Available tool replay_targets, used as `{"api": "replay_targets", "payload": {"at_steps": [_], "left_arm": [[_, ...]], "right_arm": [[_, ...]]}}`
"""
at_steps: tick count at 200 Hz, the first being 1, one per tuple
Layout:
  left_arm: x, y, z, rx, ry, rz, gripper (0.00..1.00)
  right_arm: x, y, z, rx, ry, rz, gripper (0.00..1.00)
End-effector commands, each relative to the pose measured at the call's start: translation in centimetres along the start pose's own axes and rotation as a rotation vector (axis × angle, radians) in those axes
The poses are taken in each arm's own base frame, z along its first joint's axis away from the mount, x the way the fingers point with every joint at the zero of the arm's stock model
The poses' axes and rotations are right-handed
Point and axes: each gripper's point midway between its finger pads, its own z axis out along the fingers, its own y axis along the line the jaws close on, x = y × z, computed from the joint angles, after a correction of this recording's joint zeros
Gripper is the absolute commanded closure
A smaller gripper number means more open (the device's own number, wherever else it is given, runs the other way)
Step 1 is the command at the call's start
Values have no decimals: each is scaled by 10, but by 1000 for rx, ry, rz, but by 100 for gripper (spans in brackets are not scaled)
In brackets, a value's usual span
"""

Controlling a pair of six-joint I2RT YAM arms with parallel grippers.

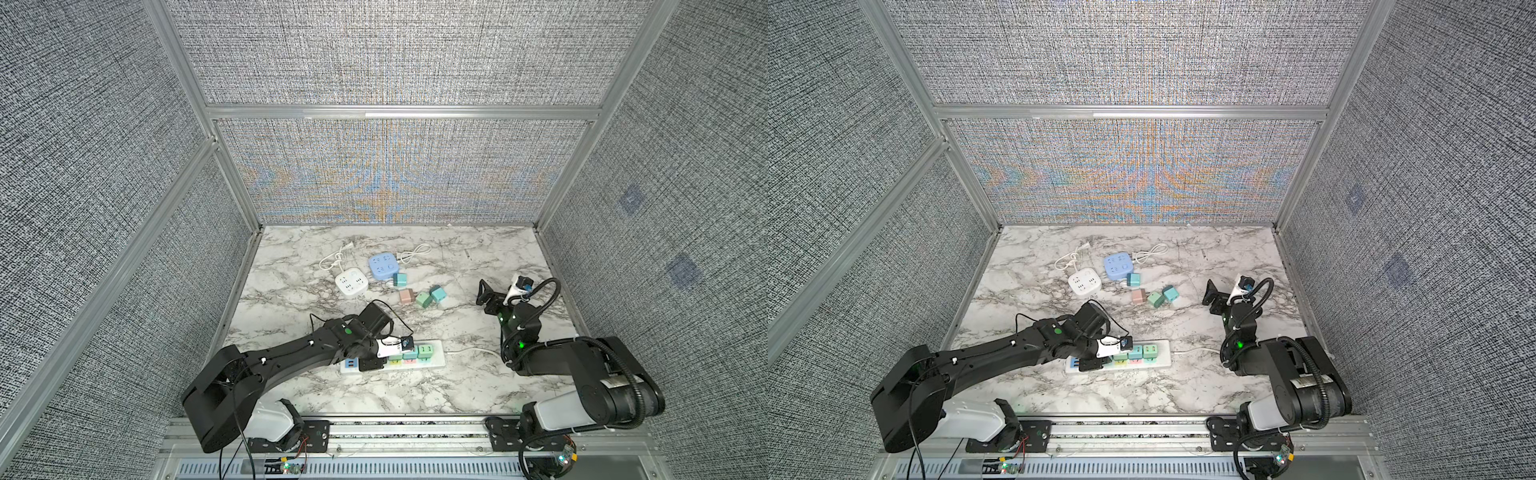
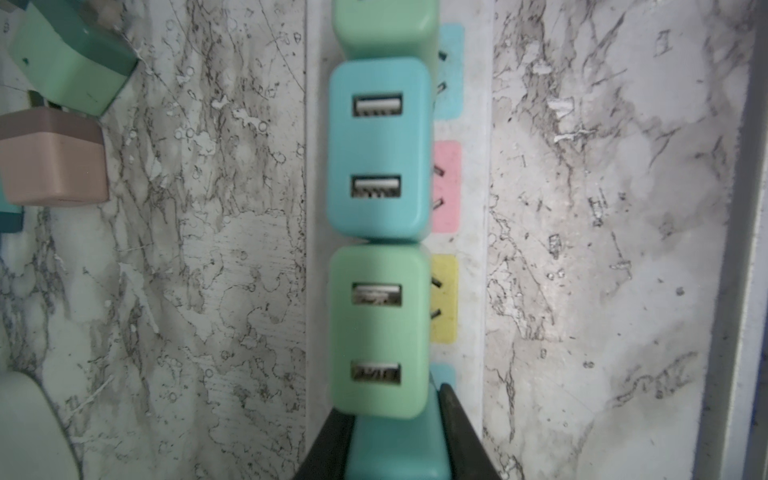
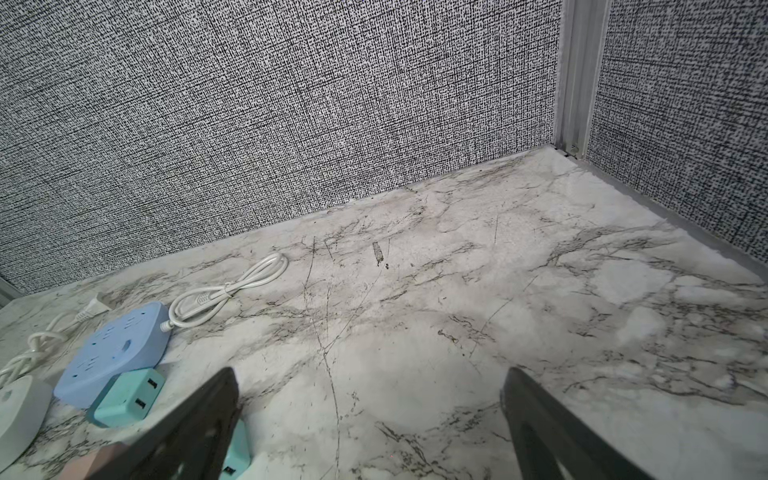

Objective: Insert the plug
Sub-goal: 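Lower the teal charger into the socket beside the green charger, then open the left gripper and lift it off the strip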

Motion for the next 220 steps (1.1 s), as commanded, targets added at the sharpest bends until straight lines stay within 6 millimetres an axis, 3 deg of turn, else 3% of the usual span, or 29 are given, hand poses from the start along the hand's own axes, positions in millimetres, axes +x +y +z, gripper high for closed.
{"api": "replay_targets", "payload": {"at_steps": [1,160,196,204,218,220], "left_arm": [[11,-4,2,3,36,-24,100],[39,-9,24,26,125,-71,100],[39,3,21,-33,136,-72,100],[39,7,19,-56,140,-74,76],[35,14,15,-91,126,-77,60],[34,15,14,-95,121,-76,53]], "right_arm": [[-3,1,1,-3,-10,11,0],[-3,2,2,-5,-6,8,1],[-3,2,2,-5,-6,9,1],[-3,2,2,-5,-5,9,1],[-3,2,2,-5,-4,8,1],[-3,2,2,-5,-5,9,0]]}}
